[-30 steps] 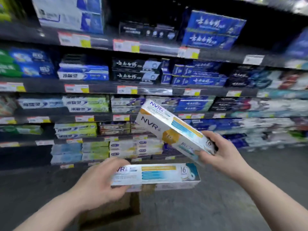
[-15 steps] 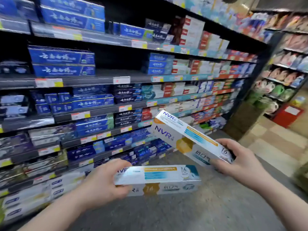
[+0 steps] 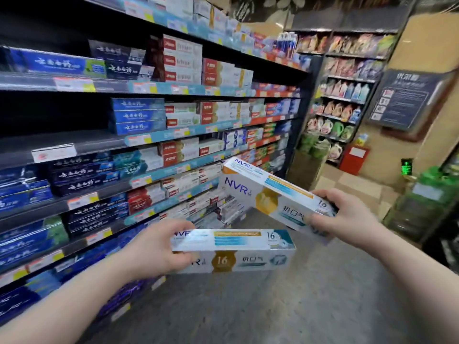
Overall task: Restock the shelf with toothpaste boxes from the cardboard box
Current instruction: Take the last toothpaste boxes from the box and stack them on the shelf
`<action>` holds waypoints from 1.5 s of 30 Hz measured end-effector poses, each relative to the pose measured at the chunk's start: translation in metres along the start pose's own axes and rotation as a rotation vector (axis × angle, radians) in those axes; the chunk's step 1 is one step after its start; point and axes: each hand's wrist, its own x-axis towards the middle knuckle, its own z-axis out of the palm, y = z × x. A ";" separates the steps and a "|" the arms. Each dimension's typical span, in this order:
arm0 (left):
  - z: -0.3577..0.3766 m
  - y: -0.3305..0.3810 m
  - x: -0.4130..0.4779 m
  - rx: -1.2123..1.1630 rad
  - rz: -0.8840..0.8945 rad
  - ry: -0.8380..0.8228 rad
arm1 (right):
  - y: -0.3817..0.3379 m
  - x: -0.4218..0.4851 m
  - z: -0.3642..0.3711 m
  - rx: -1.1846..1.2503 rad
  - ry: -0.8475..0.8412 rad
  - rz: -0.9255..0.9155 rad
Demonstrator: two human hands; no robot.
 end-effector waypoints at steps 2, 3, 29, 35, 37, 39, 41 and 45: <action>0.000 0.003 0.039 0.005 0.026 -0.005 | 0.012 0.026 -0.008 -0.010 0.026 0.000; -0.001 0.005 0.060 0.001 0.036 -0.005 | 0.017 0.041 -0.012 -0.016 0.035 0.009; 0.074 0.099 0.531 -0.034 0.061 0.019 | 0.227 0.424 -0.128 0.025 0.123 0.007; 0.092 0.118 0.604 -0.044 -0.026 0.104 | 0.269 0.525 -0.160 -0.005 0.063 -0.084; 0.091 0.116 0.622 -0.046 -0.067 0.122 | 0.276 0.555 -0.157 0.006 0.037 -0.114; 0.087 0.111 0.639 -0.031 -0.106 0.142 | 0.281 0.586 -0.152 0.012 0.011 -0.148; 0.082 0.104 0.660 -0.022 -0.140 0.161 | 0.285 0.616 -0.147 0.015 -0.013 -0.184; 0.071 0.096 0.712 -0.033 -0.145 0.193 | 0.295 0.676 -0.138 0.050 -0.016 -0.260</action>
